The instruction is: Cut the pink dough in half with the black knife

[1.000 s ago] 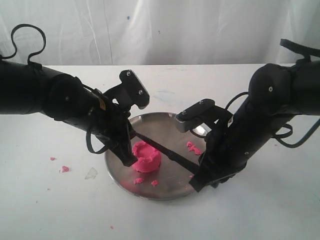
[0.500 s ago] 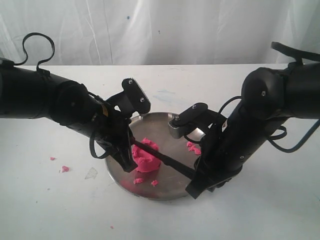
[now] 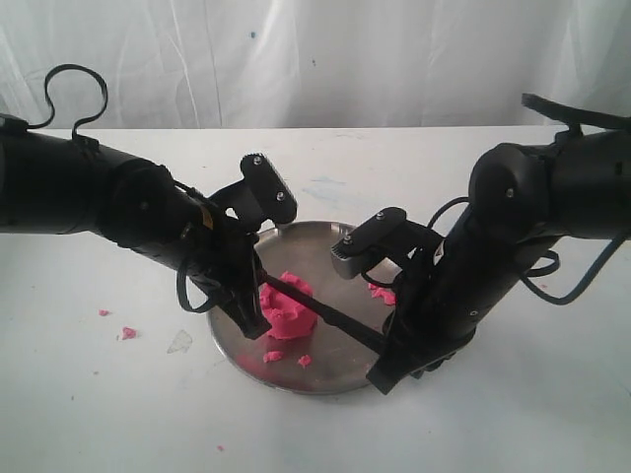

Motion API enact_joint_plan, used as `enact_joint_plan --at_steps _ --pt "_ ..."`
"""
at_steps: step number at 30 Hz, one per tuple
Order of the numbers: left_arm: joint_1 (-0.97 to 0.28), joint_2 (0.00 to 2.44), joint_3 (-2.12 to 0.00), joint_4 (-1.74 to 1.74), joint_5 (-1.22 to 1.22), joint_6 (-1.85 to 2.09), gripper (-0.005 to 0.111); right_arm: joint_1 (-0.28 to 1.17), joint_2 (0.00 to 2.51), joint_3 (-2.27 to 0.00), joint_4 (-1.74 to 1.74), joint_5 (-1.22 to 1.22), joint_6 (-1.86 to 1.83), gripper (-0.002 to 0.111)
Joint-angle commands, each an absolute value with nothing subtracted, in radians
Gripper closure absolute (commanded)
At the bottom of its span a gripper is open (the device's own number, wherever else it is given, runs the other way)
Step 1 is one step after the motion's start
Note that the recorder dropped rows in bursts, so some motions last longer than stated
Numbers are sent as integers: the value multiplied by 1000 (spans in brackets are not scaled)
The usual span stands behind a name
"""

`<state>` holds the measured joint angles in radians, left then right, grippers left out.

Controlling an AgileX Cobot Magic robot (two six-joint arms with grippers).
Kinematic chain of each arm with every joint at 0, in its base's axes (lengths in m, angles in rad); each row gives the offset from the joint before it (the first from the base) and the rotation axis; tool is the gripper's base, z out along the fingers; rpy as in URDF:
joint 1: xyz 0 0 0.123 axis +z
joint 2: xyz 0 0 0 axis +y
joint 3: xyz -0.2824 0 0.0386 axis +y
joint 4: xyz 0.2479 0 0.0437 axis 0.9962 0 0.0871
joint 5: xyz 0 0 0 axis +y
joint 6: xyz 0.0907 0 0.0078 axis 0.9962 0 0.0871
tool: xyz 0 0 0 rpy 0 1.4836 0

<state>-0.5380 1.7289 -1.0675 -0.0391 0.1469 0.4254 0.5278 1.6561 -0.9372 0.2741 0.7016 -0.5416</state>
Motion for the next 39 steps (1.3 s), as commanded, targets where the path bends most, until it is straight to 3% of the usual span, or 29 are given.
enact_joint_plan --at_steps 1,16,39 --pt "-543 1720 -1061 -29 79 427 107 528 1656 -935 267 698 -537 108" --pt "-454 1777 -1061 -29 -51 518 107 528 1656 -935 267 694 -537 108" --pt "-453 1871 -1061 -48 -30 400 107 528 1656 -935 267 692 -535 108"
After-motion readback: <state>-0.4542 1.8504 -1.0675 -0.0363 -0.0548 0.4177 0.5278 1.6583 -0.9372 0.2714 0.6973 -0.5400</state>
